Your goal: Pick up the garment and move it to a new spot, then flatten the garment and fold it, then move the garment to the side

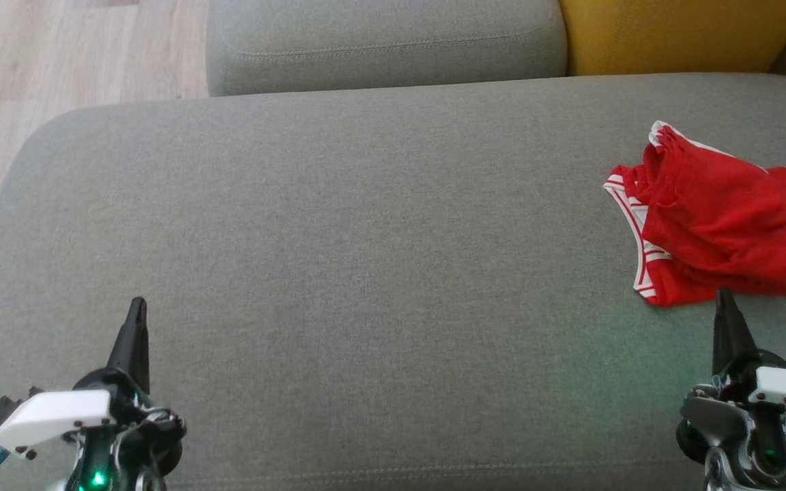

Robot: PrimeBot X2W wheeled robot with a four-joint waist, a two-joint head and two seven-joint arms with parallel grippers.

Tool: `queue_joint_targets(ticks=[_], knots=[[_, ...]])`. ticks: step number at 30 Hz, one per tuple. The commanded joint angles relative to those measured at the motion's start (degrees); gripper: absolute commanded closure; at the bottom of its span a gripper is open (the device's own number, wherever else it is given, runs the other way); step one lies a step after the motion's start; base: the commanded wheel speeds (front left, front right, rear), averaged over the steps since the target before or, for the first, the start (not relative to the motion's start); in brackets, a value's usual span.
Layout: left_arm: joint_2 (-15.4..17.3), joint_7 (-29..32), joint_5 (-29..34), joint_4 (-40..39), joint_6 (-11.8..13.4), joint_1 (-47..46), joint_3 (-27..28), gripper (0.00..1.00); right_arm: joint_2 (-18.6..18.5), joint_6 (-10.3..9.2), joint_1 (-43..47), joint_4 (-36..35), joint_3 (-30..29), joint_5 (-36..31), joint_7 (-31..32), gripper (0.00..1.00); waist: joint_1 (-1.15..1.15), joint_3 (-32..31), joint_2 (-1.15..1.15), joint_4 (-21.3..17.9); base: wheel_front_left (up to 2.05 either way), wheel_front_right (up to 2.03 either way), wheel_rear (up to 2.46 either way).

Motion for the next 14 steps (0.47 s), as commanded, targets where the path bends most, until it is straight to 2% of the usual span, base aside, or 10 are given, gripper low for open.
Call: queue_joint_targets(ticks=[1, 14], knots=[[0.36, 0.18, 0.07, -1.53, -0.42, -3.25, 2.33, 1.0, -0.79, -0.04, -2.89, -1.78, 1.01, 0.14, 0.6, 1.0, 0.0, 0.0, 0.0, 0.0, 0.0, 0.0, 0.0], [0.23, 0.32, 0.22, -1.52, -0.42, -3.27, 2.51, 1.0, -0.68, -0.04, -2.9, -1.77, 0.85, 0.0, 0.72, 1.0, 0.0, 0.0, 0.0, 0.0, 0.0, 0.0, 0.0]])
